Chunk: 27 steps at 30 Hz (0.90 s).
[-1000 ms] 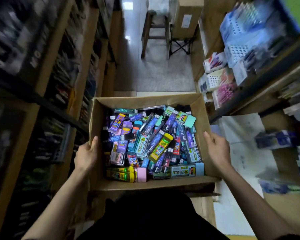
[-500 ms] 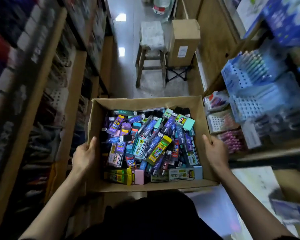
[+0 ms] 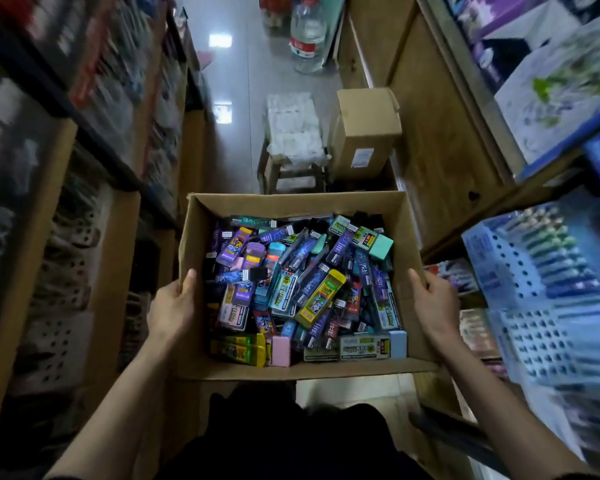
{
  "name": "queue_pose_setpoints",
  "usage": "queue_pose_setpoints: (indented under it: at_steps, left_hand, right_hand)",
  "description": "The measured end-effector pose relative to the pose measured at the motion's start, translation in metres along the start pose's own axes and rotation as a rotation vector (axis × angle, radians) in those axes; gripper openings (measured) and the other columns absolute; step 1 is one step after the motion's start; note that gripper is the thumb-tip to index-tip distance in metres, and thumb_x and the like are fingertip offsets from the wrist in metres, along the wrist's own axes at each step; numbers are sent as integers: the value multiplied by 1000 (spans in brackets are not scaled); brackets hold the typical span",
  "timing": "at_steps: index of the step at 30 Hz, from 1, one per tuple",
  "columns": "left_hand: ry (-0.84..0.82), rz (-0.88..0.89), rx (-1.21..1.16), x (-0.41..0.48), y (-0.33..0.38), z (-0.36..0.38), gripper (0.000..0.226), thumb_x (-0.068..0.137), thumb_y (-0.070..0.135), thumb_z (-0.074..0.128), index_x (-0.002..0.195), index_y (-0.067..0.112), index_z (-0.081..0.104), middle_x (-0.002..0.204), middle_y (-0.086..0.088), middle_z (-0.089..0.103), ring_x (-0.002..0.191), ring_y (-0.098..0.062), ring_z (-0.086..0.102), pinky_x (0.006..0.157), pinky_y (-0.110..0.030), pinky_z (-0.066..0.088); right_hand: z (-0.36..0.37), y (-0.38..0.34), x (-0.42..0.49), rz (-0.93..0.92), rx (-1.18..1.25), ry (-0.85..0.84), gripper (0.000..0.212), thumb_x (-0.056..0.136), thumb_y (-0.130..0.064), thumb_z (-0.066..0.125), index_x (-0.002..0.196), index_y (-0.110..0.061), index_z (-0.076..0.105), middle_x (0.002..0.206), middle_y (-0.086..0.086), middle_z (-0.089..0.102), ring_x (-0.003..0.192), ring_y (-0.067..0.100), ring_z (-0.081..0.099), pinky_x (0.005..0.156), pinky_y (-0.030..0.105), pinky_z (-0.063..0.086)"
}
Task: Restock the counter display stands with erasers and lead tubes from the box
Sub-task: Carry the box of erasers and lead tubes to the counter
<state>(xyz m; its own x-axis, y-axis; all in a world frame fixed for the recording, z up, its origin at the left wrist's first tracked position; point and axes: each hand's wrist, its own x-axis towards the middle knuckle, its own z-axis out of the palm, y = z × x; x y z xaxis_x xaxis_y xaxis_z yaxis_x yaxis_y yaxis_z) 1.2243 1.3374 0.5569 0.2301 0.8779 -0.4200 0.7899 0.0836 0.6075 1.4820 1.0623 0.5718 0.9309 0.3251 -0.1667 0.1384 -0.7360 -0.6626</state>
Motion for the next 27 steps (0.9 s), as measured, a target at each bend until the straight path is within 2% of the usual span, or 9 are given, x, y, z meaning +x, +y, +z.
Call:
queue_pose_setpoints:
  at_steps: [2,4,7,10,15,18,21,24,27]
  left_hand:
    - [-5,16,21,36,27,0,50,94,55,37,68,16,54,74,-9,59,77,-31,56,68,-37,40]
    - [-13,33,17,73,55,0,50,94,54,37,68,16,54,69,-4,57,74,-29,55,65,-35,37]
    - [-19,48,44,124,92,0,50,95,53,37,78,11,57,76,-9,60,77,-30,57,66,-35,37]
    - [-17,76,50,174,127,3,51,95,53,39,71,11,56,70,-6,59,72,-29,57,64,-35,38]
    - [-19,101,105,257,187,15,48,94,53,40,69,15,55,68,-6,56,71,-28,53,64,-35,35]
    - [-34,115,114,299,227,19,49,94,52,41,63,17,53,64,-2,54,67,-27,53,62,-35,35]
    - [-52,145,131,341,269,21,49,94,51,41,69,12,55,70,-9,58,76,-29,55,65,-36,37]
    - [-91,194,132,385,310,25,50,94,51,41,65,13,54,65,-4,56,75,-31,57,63,-37,38]
    - [-163,272,138,431,354,33,48,95,51,41,75,12,62,74,-11,64,79,-33,61,70,-41,44]
  right_hand:
    - [9,-21,31,31,-6,11,36,97,-29,48,64,-15,53,53,0,47,53,18,45,50,30,29]
    - [17,-42,64,44,13,36,40,97,-28,48,57,-19,46,48,-2,41,48,15,39,48,29,25]
    - [29,-70,110,63,-12,69,45,96,-26,51,53,-21,38,45,-4,35,43,12,32,45,28,21]
    - [41,-90,155,96,11,84,46,95,-27,52,53,-20,36,44,-5,33,41,10,30,42,27,21]
    - [64,-122,231,145,67,85,47,96,-26,51,53,-19,32,47,-3,31,46,14,29,51,28,22]
    - [69,-143,274,162,68,79,45,96,-26,51,55,-18,35,48,-1,33,48,15,30,50,28,23]
    - [71,-165,312,197,68,82,41,96,-27,49,59,-12,41,50,1,35,47,15,31,47,25,23]
    - [77,-180,347,237,88,113,42,97,-28,49,62,-5,46,53,5,39,48,17,33,50,28,28]
    - [86,-196,377,292,83,157,41,97,-29,48,66,-3,51,54,6,42,48,17,36,50,31,31]
